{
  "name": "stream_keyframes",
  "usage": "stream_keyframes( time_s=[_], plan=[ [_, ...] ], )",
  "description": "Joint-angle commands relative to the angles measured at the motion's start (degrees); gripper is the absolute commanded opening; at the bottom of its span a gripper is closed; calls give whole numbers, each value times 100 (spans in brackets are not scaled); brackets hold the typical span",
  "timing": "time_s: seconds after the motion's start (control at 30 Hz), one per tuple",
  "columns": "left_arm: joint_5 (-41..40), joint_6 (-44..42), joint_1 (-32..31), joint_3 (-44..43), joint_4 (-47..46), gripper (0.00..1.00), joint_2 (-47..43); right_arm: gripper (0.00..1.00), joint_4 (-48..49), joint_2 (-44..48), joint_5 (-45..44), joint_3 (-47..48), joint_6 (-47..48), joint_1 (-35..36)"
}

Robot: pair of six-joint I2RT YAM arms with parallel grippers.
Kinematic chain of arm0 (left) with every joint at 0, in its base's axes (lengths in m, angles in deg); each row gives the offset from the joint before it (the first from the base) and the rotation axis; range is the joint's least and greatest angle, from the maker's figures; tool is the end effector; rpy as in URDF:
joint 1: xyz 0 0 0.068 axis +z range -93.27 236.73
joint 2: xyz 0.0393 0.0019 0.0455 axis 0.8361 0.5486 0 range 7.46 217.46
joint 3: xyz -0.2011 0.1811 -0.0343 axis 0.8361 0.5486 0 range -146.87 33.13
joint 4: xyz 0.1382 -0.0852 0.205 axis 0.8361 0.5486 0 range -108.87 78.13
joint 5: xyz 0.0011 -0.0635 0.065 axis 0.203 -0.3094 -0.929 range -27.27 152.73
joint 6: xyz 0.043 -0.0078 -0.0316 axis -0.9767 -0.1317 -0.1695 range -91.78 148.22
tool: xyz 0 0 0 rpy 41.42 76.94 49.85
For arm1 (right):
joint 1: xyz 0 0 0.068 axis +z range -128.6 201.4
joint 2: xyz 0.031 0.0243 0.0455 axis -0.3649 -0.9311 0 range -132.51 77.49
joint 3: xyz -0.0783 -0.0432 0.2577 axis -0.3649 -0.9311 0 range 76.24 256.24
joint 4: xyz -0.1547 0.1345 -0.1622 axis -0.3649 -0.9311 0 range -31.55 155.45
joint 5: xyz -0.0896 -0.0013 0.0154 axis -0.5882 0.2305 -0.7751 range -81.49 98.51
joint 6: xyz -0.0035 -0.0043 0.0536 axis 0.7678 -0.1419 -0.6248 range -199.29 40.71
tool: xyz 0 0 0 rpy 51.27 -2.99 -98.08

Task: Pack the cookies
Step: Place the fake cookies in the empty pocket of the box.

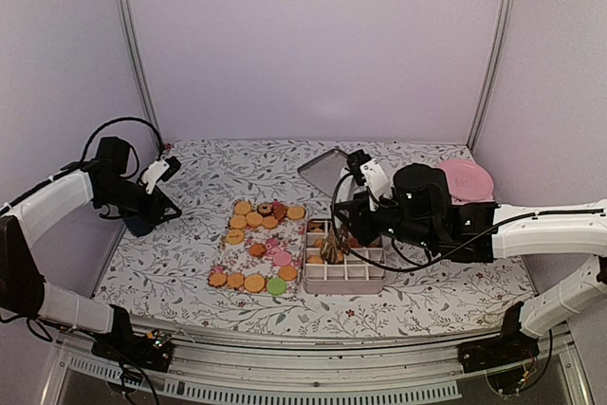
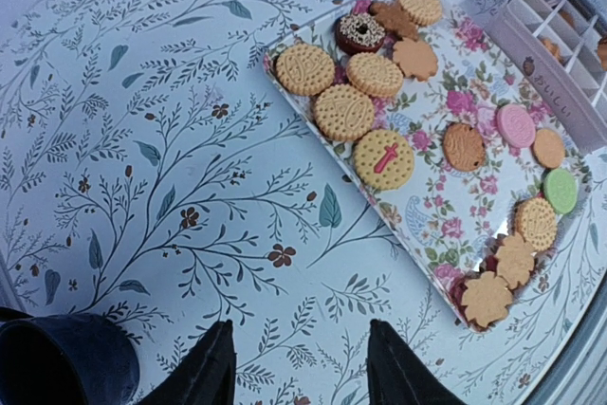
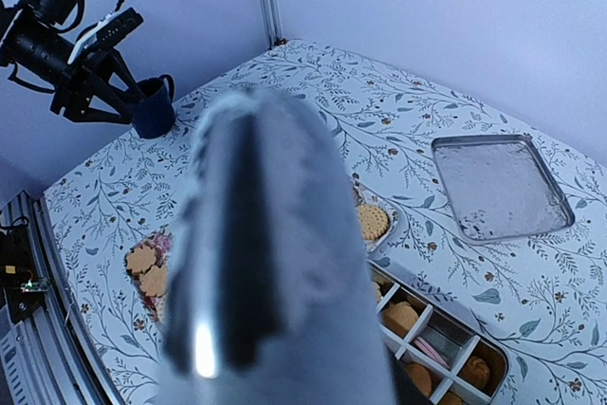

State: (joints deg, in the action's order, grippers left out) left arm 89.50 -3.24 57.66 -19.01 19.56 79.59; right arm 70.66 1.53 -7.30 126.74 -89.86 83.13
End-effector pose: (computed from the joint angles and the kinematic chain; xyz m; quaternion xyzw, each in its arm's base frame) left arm 0.2454 -0.0120 0.2473 0.3072 0.8865 -0.1401 0.3163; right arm 0.1528 0.2636 0.2810 -0.2799 0.7669 0.2430 0.5239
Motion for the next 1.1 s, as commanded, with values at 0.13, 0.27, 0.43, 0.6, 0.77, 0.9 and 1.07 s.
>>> stream_keyframes(
  time_s=[0.13, 0.27, 0.43, 0.6, 0.77, 0.9, 1.07],
  plan=[
    [41, -9, 36, -73, -19, 48, 24, 31, 315, -274, 33, 123, -35, -22],
    [40, -17, 33, -44, -20, 48, 3, 37, 312, -300, 24, 163, -24, -22],
    [26, -19, 30, -16, -29, 48, -16, 40, 301, -232, -26, 199, 44, -21],
    [43, -5, 35, -16, -29, 48, -24, 41, 278, -189, -22, 285, 120, -26],
    [21, -15, 35, 2, -29, 48, -57, 41, 252, -192, -3, 378, 185, -21],
    [13, -9, 30, -13, -29, 48, -68, 39, 201, -215, -21, 605, 331, -23],
    [23, 9, 30, -24, -29, 48, -64, 38, 69, -267, -37, 867, 525, -26]
  ],
)
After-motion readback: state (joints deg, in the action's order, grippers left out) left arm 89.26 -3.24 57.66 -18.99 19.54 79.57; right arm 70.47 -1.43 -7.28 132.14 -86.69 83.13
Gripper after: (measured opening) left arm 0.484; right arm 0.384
